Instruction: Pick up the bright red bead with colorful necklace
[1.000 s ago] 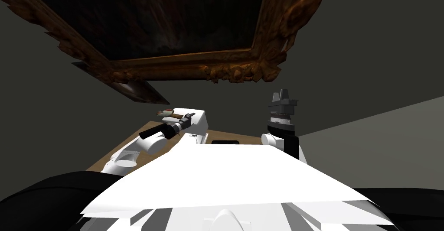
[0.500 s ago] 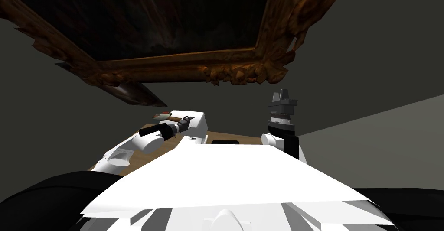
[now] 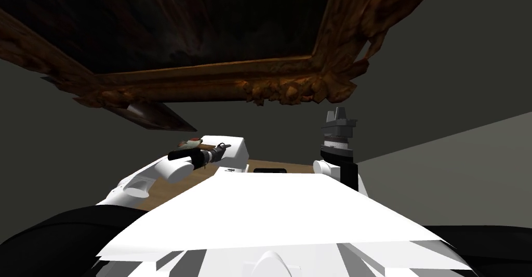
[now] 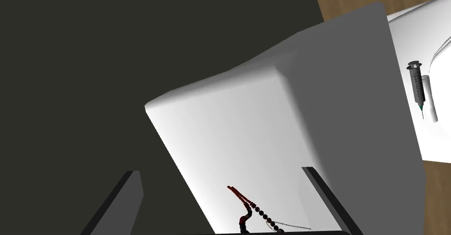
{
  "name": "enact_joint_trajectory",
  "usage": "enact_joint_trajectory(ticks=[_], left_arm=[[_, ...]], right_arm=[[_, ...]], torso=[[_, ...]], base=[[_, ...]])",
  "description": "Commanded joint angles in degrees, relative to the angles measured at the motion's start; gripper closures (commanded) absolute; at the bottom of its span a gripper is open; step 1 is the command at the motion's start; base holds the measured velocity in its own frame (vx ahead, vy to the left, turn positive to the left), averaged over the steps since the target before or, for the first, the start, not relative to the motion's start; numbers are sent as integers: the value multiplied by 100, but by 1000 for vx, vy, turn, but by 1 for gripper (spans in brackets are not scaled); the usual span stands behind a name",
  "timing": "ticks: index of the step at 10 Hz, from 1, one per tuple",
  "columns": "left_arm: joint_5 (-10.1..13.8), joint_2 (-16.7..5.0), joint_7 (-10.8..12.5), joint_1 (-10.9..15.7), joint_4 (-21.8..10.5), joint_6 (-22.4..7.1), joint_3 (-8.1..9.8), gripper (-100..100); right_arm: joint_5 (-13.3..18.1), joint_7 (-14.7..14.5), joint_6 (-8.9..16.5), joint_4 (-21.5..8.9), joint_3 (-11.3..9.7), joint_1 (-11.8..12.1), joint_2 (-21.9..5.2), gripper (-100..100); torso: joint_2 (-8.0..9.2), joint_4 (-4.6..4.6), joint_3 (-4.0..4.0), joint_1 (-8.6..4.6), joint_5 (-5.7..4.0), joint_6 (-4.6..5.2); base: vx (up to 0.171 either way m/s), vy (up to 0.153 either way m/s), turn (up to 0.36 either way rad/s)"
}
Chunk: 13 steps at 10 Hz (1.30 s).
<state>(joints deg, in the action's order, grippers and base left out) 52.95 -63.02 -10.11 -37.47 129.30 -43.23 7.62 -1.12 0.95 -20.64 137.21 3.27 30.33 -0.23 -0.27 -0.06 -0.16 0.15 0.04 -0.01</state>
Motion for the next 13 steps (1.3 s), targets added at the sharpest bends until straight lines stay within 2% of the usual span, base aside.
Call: enact_joint_trajectory(ticks=[1,3,4,6,7,10,13], left_arm=[[60,-100,-38,-31,-45,-159,20,-100],[197,-441,-106,-128,-158,-556,79,-100],[197,-444,-106,-128,-158,-631,79,-100],[310,-751,-166,-214,-263,-991,130,-100],[310,-751,-166,-214,-263,-1046,130,-100],[450,-1133,-241,-318,-392,-1552,191,-100],[557,-1405,-290,-385,-474,-1900,233,-100]], right_arm=[[0,0,0,0,0,0,0,0],[0,0,0,0,0,0,0,0],[0,0,0,0,0,0,0,0],[0,0,0,0,0,0,0,0],[0,0,0,0,0,0,0,0],[0,0,0,0,0,0,0,0],[0,0,0,0,0,0,0,0]], torso=[[0,0,0,0,0,0],[-1,0,0,-3,0,0],[-13,-3,-7,3,0,0],[-1,-1,-1,2,1,-1],[-6,-1,-4,6,1,0],[-3,-1,-2,-2,1,-1],[-5,-2,-3,1,1,-1]], base=[[60,35,-37],[91,42,-78],[86,53,-37],[74,56,-71],[69,47,-30],[79,45,-54],[74,50,-51]])
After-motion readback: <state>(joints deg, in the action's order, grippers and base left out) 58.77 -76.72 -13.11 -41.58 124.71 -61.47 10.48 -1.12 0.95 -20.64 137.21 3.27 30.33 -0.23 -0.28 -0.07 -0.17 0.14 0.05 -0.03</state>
